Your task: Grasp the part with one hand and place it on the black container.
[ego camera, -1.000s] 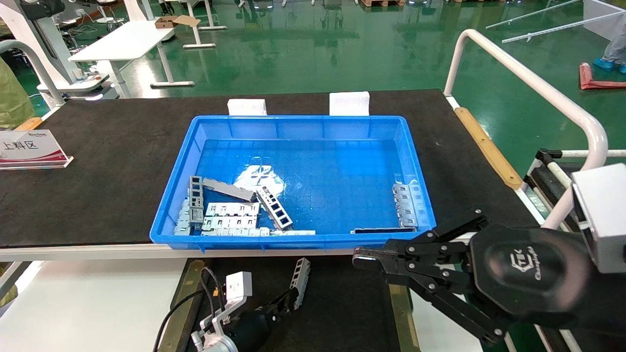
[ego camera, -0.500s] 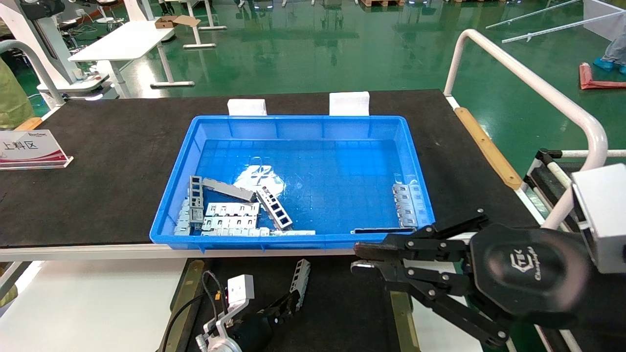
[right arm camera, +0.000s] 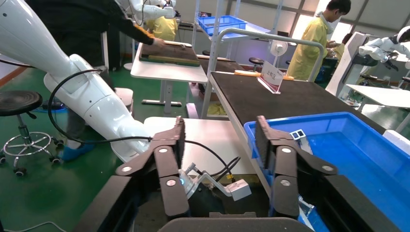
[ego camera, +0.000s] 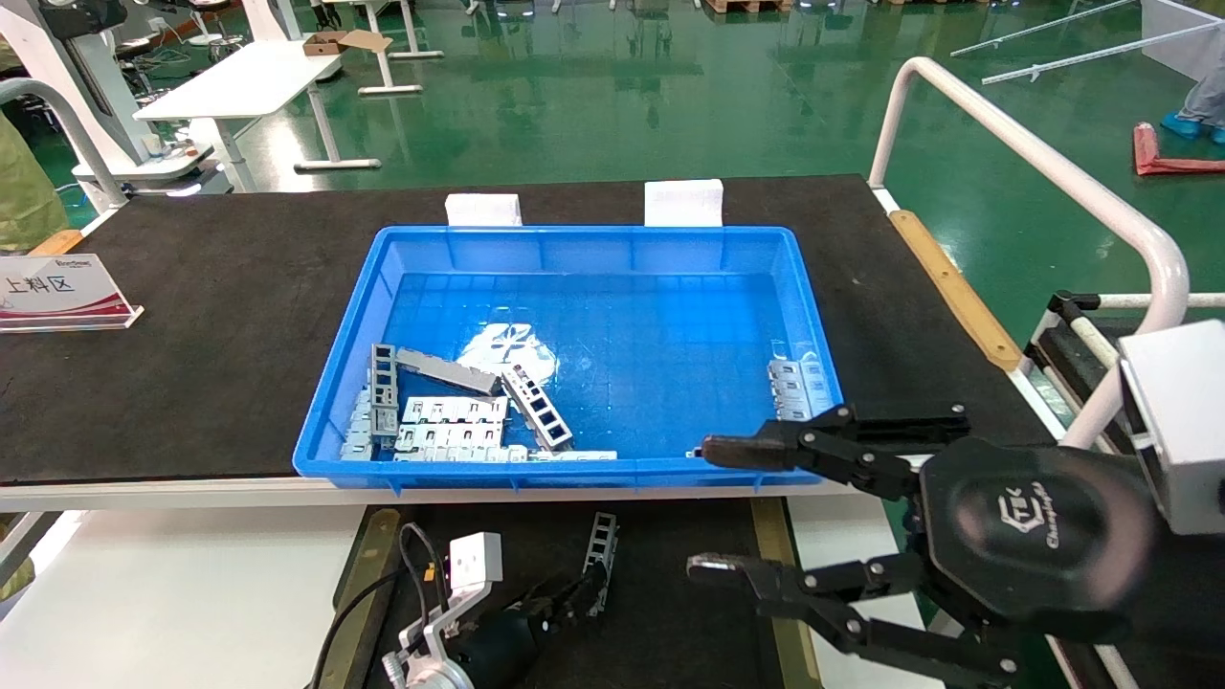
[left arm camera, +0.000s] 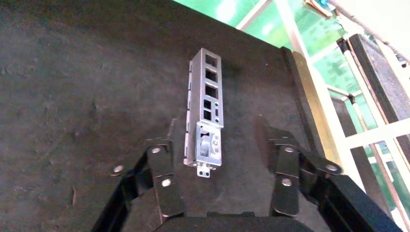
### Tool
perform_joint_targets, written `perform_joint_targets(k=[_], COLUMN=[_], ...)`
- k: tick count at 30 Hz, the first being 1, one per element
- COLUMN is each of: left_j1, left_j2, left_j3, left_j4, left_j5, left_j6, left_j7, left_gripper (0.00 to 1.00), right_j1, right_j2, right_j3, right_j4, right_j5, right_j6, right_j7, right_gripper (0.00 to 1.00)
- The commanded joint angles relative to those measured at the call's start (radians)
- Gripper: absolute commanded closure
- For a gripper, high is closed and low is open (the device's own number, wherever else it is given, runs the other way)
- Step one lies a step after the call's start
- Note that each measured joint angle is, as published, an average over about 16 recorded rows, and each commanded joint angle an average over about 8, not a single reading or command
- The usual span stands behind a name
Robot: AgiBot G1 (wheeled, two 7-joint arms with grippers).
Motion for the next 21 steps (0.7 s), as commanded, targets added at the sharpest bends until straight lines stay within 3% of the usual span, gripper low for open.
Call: perform_joint_targets(k=[1, 21], left_j1=[-0.002, 0.006], left_j2=[-0.008, -0.155], left_j3=[0.005, 0.044], left_j4=[-0.013, -0.187], left_j5=[-0.002, 0.106], left_j6=[-0.003, 0.057], left_j7=[0.002, 0.109], left_gripper=[0.00, 0.00], right_j1=[0.000, 0.000], right_j2=[0.000, 0.000], right_j3=[0.000, -0.001], right_j4=[0.000, 0.000], right_j5=[0.000, 0.000], right_j6=[0.000, 0.000], right_j7=[0.000, 0.000], right_gripper=[0.00, 0.00])
